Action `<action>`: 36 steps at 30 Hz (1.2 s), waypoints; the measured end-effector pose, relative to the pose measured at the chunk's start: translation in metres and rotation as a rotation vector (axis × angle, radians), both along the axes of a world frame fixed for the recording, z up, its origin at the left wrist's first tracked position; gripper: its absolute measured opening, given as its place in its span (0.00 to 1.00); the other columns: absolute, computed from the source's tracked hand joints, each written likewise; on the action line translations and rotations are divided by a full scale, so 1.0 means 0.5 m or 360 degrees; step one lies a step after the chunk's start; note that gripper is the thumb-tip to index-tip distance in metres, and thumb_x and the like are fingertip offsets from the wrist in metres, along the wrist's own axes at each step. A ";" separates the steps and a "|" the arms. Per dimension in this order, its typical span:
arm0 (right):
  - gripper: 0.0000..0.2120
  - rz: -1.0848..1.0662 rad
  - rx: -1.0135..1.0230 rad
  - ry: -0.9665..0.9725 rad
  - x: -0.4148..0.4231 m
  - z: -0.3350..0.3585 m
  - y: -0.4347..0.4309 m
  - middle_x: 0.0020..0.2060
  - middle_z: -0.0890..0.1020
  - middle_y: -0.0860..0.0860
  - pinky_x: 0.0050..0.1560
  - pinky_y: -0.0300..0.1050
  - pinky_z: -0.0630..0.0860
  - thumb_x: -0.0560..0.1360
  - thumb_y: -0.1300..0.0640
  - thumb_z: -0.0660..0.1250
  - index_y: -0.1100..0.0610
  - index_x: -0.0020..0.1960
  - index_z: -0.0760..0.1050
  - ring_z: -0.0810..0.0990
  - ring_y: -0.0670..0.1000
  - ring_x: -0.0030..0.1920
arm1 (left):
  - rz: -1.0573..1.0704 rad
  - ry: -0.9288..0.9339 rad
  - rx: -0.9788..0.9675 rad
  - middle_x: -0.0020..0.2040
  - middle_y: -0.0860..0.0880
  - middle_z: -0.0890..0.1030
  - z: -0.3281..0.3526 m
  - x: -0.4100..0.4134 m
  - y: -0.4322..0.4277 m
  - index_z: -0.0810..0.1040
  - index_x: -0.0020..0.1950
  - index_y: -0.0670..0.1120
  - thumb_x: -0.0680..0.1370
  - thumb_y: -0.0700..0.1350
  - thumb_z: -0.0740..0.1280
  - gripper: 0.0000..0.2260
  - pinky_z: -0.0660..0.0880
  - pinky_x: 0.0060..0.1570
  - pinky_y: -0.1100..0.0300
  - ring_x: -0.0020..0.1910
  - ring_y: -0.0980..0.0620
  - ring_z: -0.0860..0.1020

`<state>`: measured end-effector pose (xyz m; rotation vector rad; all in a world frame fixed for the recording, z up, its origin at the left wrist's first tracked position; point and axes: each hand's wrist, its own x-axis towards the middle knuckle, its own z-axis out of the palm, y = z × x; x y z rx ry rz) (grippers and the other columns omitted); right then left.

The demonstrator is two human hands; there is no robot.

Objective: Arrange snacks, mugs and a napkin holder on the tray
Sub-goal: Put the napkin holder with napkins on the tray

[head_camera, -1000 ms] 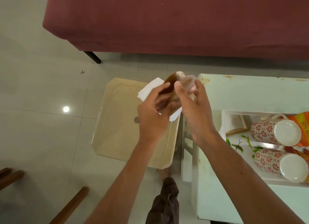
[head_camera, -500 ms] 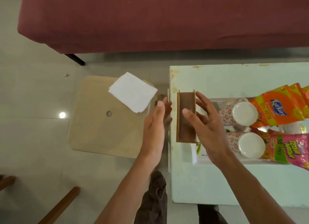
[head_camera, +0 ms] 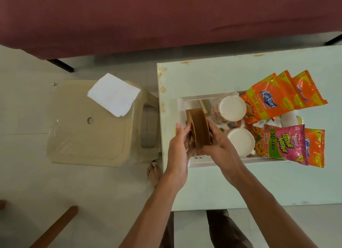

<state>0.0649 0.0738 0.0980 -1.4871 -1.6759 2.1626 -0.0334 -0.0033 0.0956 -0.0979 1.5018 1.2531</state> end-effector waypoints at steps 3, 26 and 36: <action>0.37 0.0010 -0.0027 -0.0055 0.007 -0.012 0.008 0.52 0.82 0.52 0.54 0.59 0.81 0.65 0.68 0.69 0.37 0.65 0.70 0.81 0.54 0.55 | -0.0039 0.0028 -0.0074 0.50 0.63 0.85 -0.014 0.010 0.014 0.79 0.63 0.60 0.84 0.61 0.49 0.20 0.76 0.48 0.68 0.52 0.67 0.81; 0.16 -0.0146 0.0755 -0.0047 -0.139 0.085 0.000 0.54 0.83 0.40 0.49 0.22 0.72 0.75 0.64 0.67 0.52 0.61 0.78 0.80 0.34 0.54 | 0.0380 0.0137 0.0043 0.66 0.52 0.81 0.040 -0.158 -0.060 0.77 0.69 0.50 0.76 0.64 0.59 0.28 0.76 0.65 0.51 0.65 0.52 0.79; 0.25 0.0087 0.0417 -0.0419 -0.461 -0.067 -0.012 0.55 0.77 0.48 0.44 0.37 0.71 0.76 0.46 0.69 0.58 0.67 0.72 0.76 0.49 0.54 | 0.0859 -0.0015 -0.0031 0.64 0.46 0.83 0.016 -0.397 -0.196 0.77 0.68 0.46 0.84 0.58 0.57 0.21 0.75 0.65 0.46 0.64 0.46 0.81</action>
